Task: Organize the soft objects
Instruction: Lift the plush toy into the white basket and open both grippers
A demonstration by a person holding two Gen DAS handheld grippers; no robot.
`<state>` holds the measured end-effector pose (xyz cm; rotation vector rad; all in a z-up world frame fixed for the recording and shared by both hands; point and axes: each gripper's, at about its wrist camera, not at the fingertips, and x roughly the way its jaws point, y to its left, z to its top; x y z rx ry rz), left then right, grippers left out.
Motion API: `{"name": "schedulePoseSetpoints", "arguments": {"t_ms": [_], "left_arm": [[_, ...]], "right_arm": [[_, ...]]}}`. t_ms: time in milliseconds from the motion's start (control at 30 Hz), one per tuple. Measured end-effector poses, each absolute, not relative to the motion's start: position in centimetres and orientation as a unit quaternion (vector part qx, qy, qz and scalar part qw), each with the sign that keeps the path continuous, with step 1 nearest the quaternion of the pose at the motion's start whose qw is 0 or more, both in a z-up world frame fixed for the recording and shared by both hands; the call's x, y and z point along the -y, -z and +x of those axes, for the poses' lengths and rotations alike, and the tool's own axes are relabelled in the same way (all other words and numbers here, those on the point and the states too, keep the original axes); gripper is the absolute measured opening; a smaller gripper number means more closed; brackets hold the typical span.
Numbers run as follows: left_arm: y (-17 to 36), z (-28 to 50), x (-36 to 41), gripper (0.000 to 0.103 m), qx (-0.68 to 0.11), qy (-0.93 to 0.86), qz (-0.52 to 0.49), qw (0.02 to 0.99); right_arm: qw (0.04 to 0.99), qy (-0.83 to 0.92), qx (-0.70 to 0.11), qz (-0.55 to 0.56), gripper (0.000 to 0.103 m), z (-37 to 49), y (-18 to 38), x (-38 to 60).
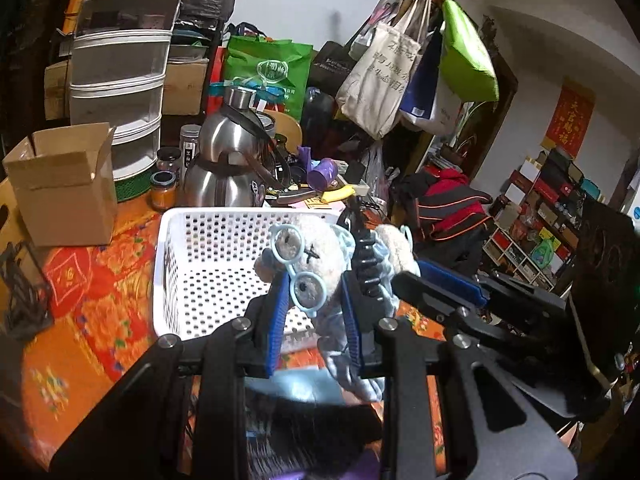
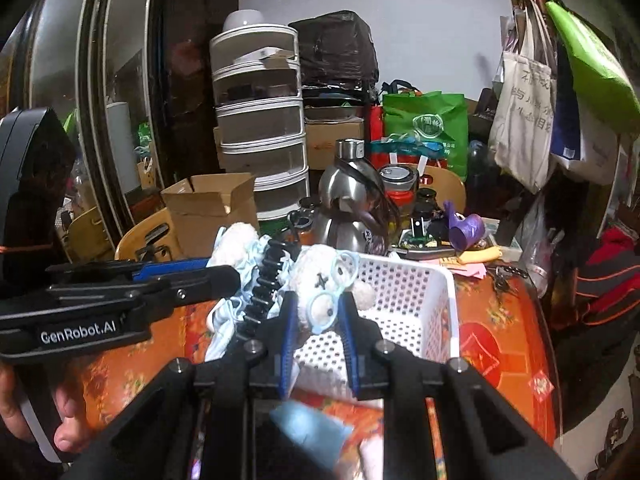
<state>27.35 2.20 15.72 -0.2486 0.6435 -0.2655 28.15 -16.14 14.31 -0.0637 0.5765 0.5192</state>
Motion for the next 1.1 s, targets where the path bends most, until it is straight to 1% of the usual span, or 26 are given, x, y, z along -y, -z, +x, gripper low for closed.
{"name": "schedulePoseSetpoints", "arguments": {"t_ms": [33,67,133,167,200,300,433,567,767,1100], "left_arm": [[-15.8,28.3,-2.2,0.024,-0.317,0.124,-0.119,0.933],[-15.9,29.2,-2.4,0.024,-0.32,0.117,-0.116,0.933],[-15.5,31.1,-2.7,0.022,-0.326,0.104,-0.113,0.933],[-15.3,32.1,-3.1,0.018,-0.333,0.102,-0.122,0.929],[-14.4,32.9,-3.2,0.012,-0.338,0.106,-0.128,0.926],[-11.9,36.8,-3.4,0.011,-0.365,0.096,-0.123,0.918],[-8.6,40.6,-3.8,0.011,-0.392,0.078,-0.119,0.909],[-6.6,41.2,-3.4,0.012,-0.391,0.074,-0.101,0.912],[-5.2,40.8,-3.5,0.012,-0.396,0.071,-0.106,0.91],[-5.0,38.8,-3.3,0.012,-0.391,0.064,-0.096,0.913]], "right_arm": [[0.925,-0.249,-0.284,-0.037,0.009,29.1,-14.2,15.9],[0.927,-0.235,-0.288,-0.05,0.006,30.1,-13.9,15.5],[0.923,-0.227,-0.306,-0.049,0.006,32.3,-13.1,15.2],[0.92,-0.233,-0.314,-0.036,0.006,33.1,-12.7,15.3],[0.915,-0.239,-0.323,-0.022,0.006,33.9,-12.2,15.4],[0.908,-0.224,-0.353,-0.018,0.006,36.4,-10.0,15.3],[0.904,-0.222,-0.366,-0.017,0.006,37.2,-8.0,16.4],[0.906,-0.21,-0.368,-0.012,0.006,37.4,-7.3,17.7],[0.905,-0.216,-0.366,-0.012,0.006,36.9,-7.2,17.8],[0.904,-0.218,-0.368,-0.008,0.006,35.9,-6.9,17.8]]}}
